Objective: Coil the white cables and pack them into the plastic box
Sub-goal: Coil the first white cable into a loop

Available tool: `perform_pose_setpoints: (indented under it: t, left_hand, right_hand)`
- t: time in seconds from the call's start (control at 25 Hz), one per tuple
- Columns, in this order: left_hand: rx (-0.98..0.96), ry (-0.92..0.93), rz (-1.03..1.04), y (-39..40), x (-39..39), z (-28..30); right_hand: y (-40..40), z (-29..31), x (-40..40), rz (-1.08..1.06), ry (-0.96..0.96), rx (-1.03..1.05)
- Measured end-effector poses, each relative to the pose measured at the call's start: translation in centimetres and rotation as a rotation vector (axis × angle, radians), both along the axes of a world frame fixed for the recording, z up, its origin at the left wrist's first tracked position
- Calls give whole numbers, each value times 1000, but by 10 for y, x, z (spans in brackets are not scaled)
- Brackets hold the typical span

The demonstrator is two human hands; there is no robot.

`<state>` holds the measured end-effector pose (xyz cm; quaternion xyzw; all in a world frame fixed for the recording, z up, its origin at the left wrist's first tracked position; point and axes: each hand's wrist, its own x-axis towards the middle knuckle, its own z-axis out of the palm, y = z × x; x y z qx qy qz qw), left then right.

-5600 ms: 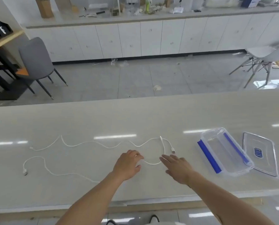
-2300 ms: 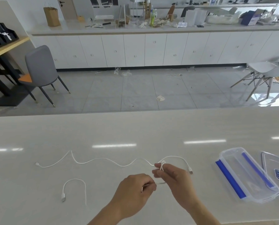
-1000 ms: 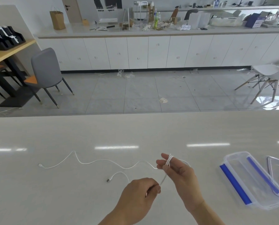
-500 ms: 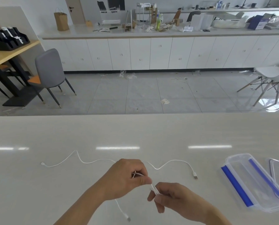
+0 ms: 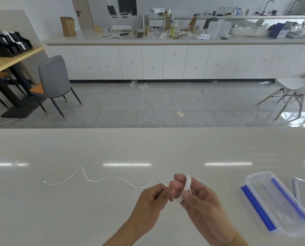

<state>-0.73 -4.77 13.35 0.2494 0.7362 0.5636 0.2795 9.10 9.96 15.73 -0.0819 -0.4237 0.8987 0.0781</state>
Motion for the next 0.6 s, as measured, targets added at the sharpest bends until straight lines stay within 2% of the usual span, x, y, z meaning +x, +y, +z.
perform_pose_setpoints:
  t: [0.12,0.2,0.44,0.6]
  left_hand:
    - [-59,31,-8,4,12,-6]
    - [-114,78,-31,4,14,-8]
    - [-338,218,-180,2,17,-5]
    - [-374,260,-218,-6,10,9]
  right_hand:
    - [1,-8,-3,-142,-45,-40]
    - [3,-16,-4,-175,-57,71]
    - [5,-38,-2,-16,-148,694]
    - [10,-41,-2,123,-236,1100]
